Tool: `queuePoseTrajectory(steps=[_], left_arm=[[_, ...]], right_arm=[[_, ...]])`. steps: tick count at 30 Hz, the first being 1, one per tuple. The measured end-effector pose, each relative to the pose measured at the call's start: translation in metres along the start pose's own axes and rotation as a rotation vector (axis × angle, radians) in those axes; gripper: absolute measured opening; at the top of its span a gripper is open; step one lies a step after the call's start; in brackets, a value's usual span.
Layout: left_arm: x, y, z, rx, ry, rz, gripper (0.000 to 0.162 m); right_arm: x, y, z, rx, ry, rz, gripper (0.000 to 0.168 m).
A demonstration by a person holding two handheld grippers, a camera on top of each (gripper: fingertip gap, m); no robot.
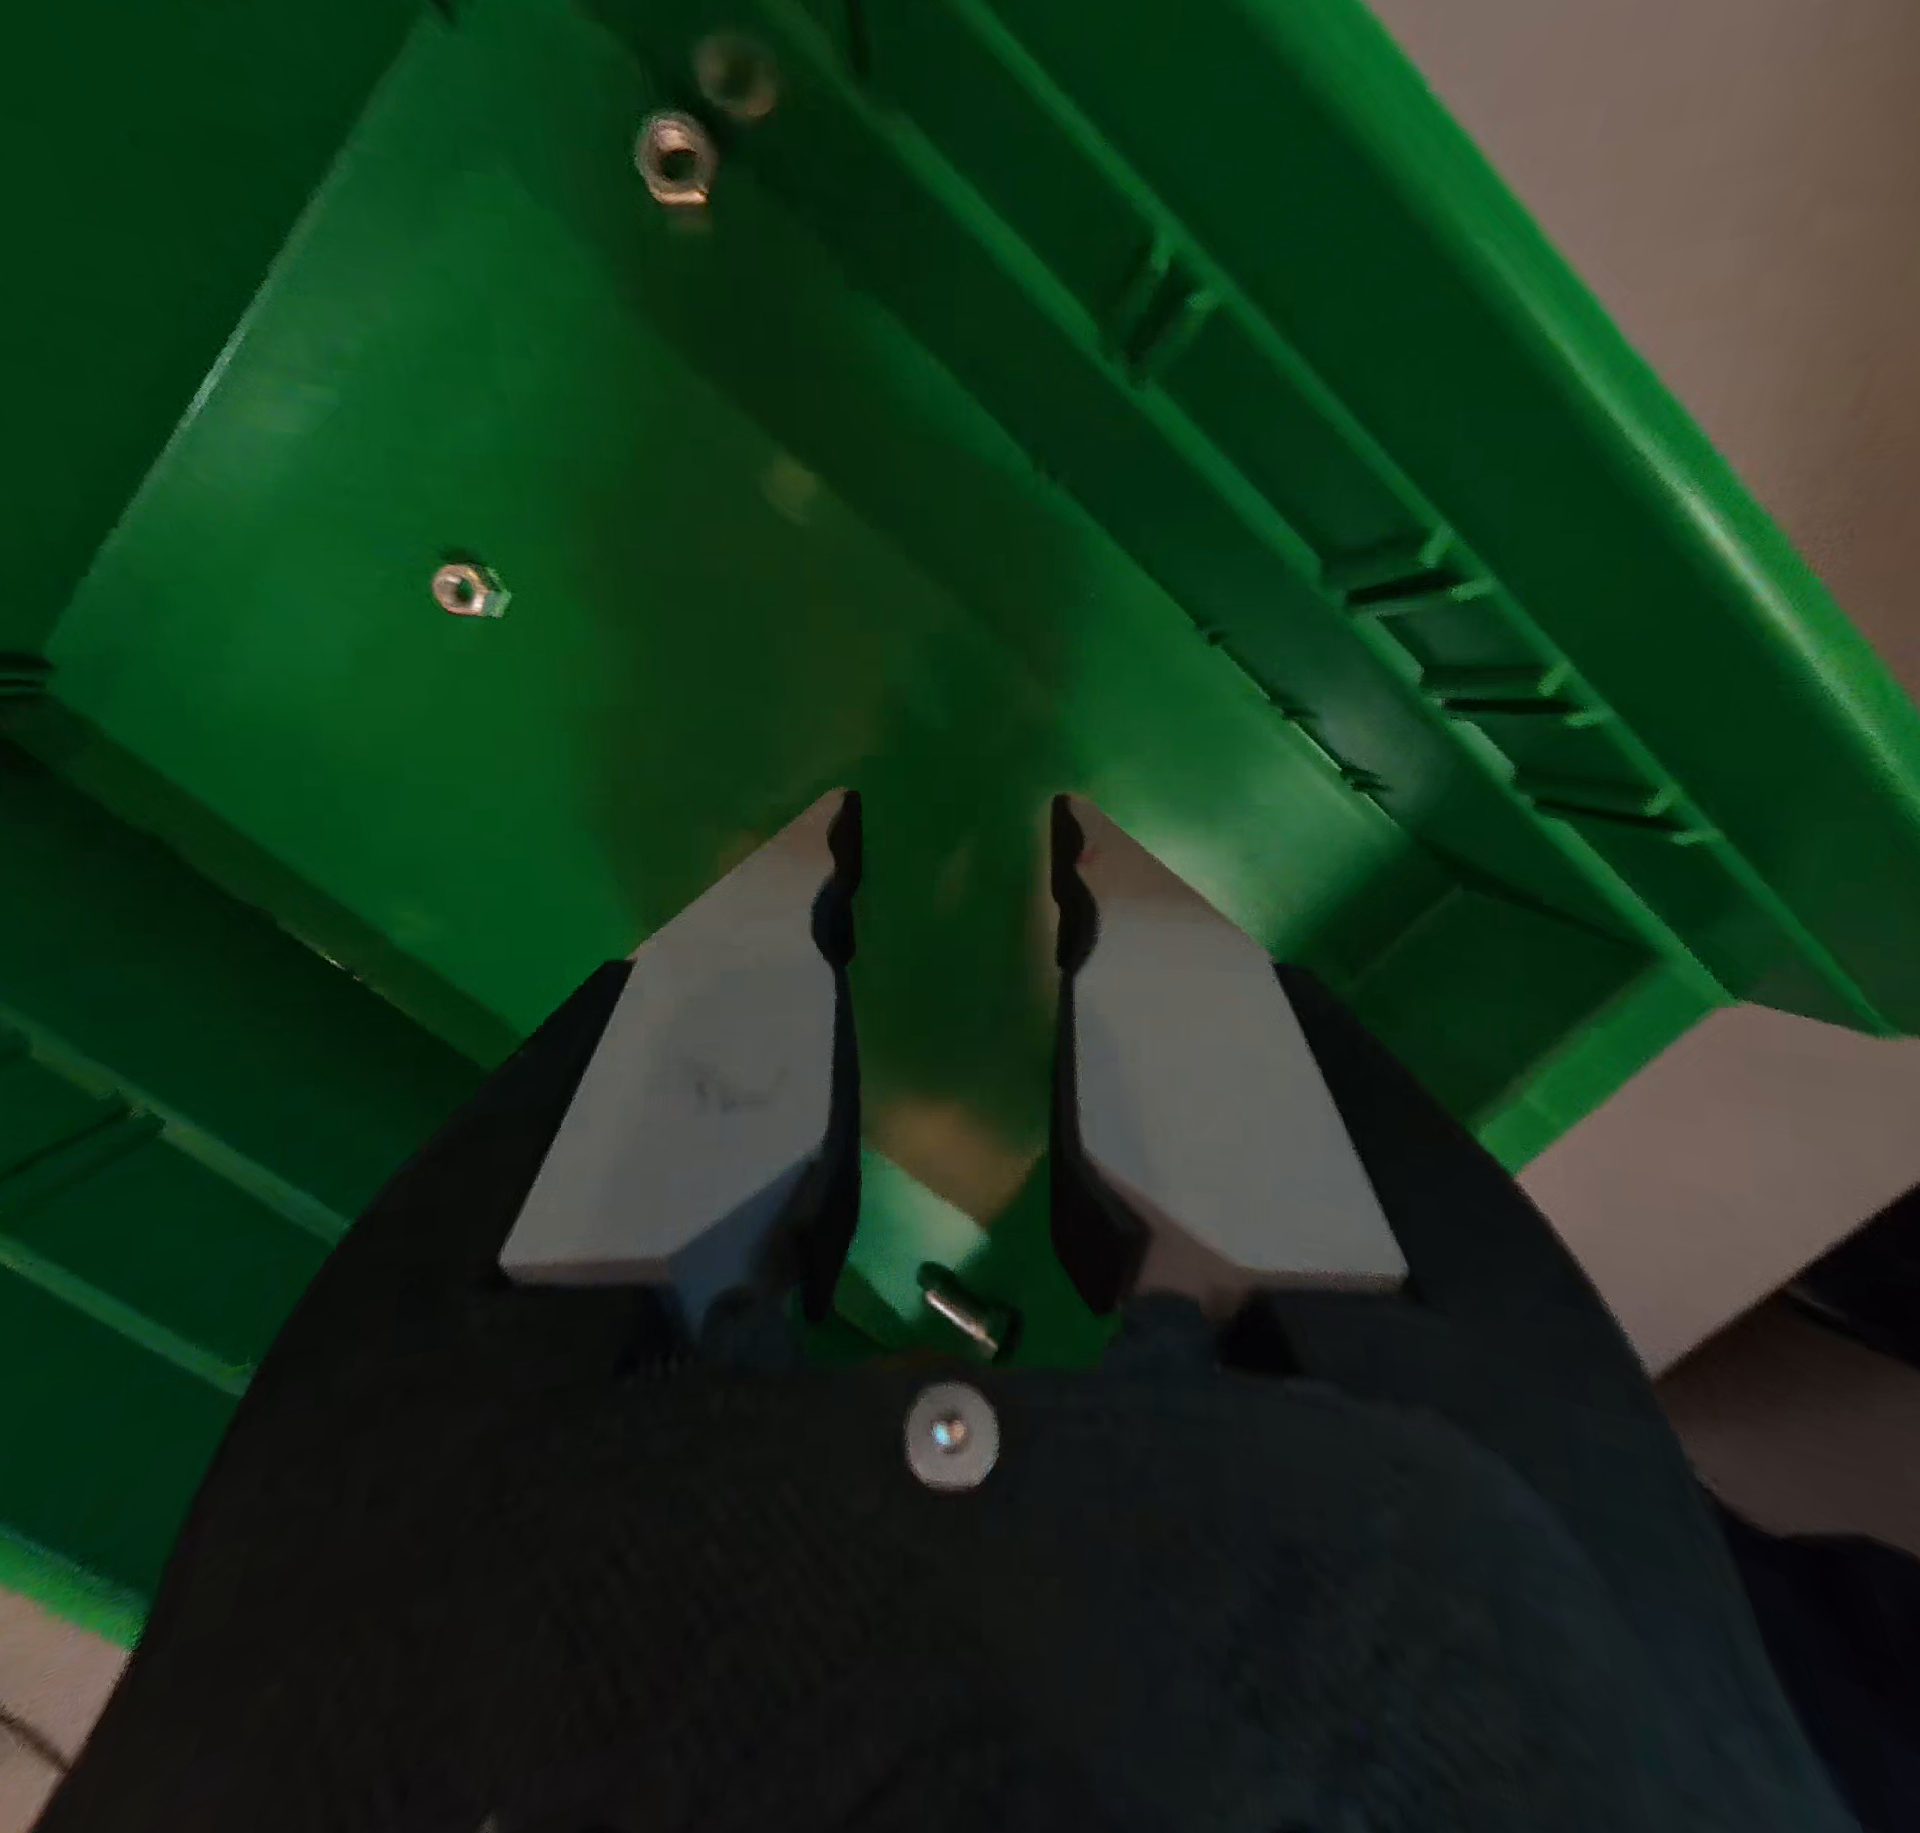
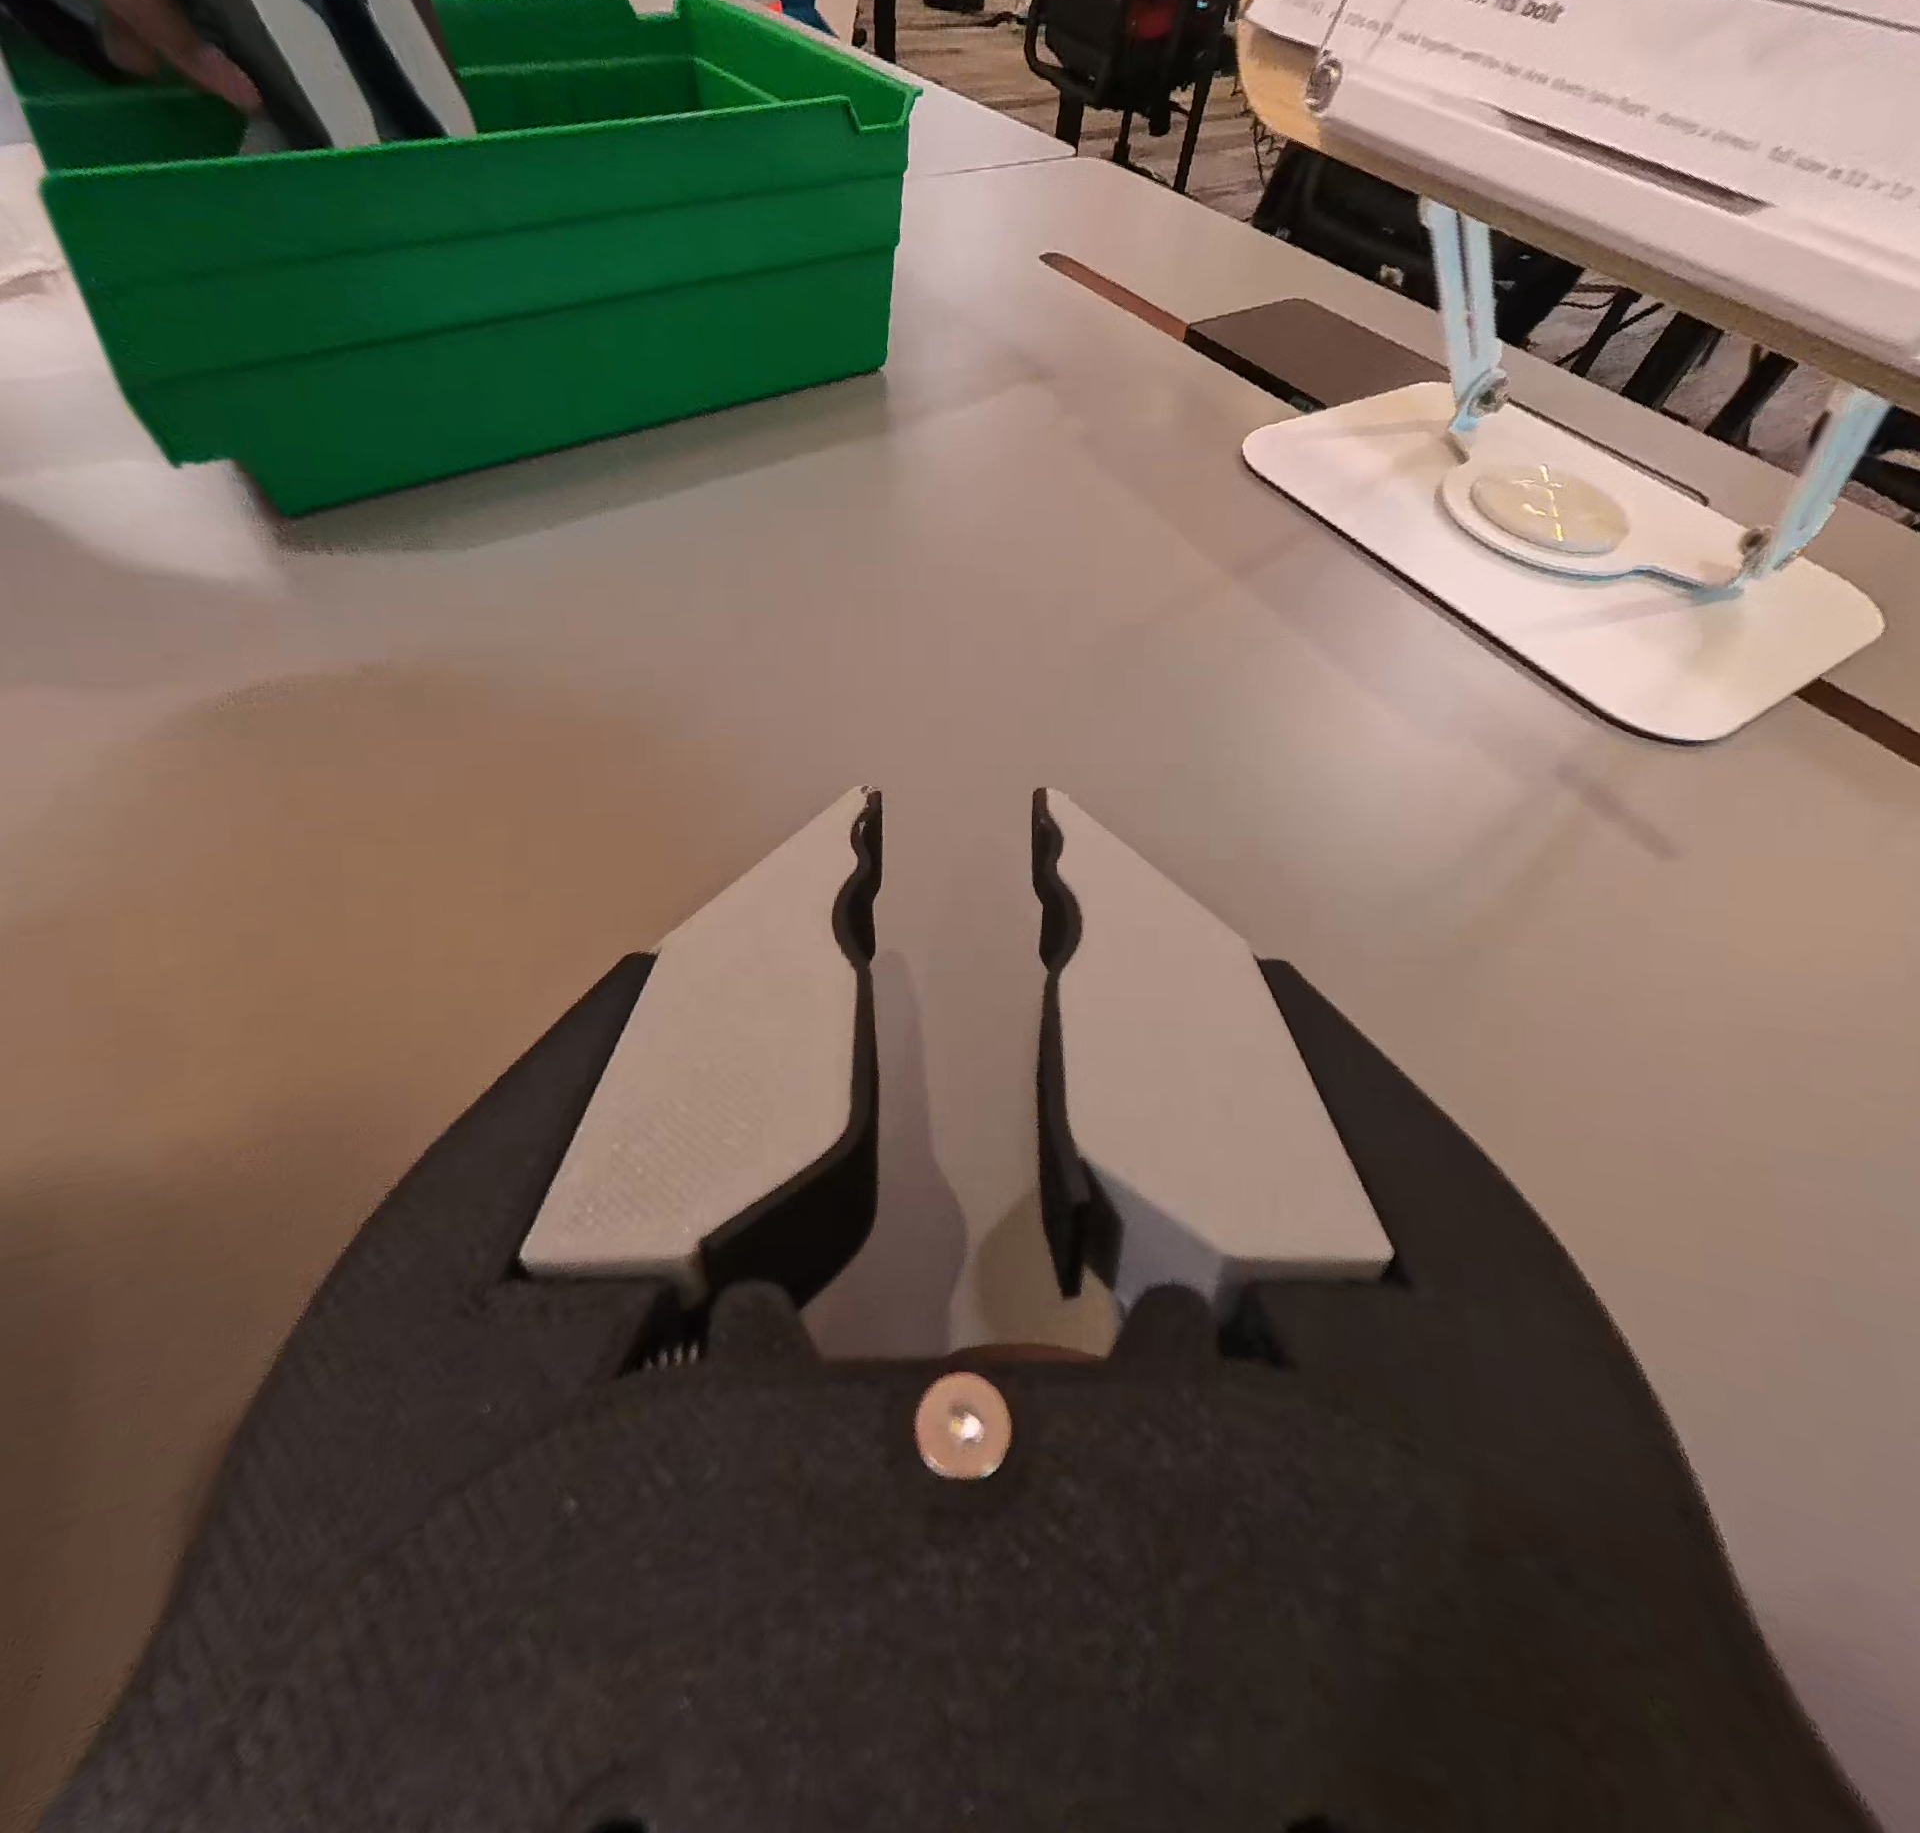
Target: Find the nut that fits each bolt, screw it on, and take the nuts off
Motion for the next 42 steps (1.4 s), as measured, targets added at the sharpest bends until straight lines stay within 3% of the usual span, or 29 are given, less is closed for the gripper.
queuePoseTrajectory(steps=[4,9,16,21,23,28,32,42], left_arm=[[-0.004,0.013,-0.007,-0.015,-0.158,-0.02,0.034],[0.005,0.011,-0.023,0.051,-0.171,-0.033,0.034],[0.038,0.007,-0.038,-0.025,0.149,-0.03,0.034],[0.058,0.012,-0.041,-0.027,0.342,-0.138,0.029],[0.062,0.009,-0.037,-0.015,0.373,-0.188,0.029],[0.074,0.01,-0.024,-0.093,0.433,-0.364,0.009],[0.086,-0.006,-0.009,-0.065,0.492,-0.43,0.027],[0.091,-0.006,-0.01,-0.107,0.504,-0.581,0.016]], right_arm=[[0.001,0.004,0.019,0.026,0.042,-0.047,0.025],[0.002,0.015,0.03,0.032,0.062,-0.134,0.025],[0.003,0.018,0.024,0.003,0.051,-0.156,0.024],[-0.002,0.017,0.012,-0.066,0.006,-0.078,0.024],[-0.005,0.016,0.006,-0.089,-0.014,-0.052,0.024],[-0.008,0.018,-0.012,-0.115,-0.04,-0.069,0.025],[-0.008,0.023,-0.026,-0.136,-0.054,-0.106,0.026],[-0.008,0.042,-0.052,-0.192,-0.081,-0.214,0.025]])
Point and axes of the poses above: each gripper's, where its closed fingertips meet, z out along the fingers, x out of its underside, y = z × x across the jaws, the point moved 10 cm from there along -z, back along the fingers, and after that the axes turned 5 degrees about z, right-handed, at the moved point
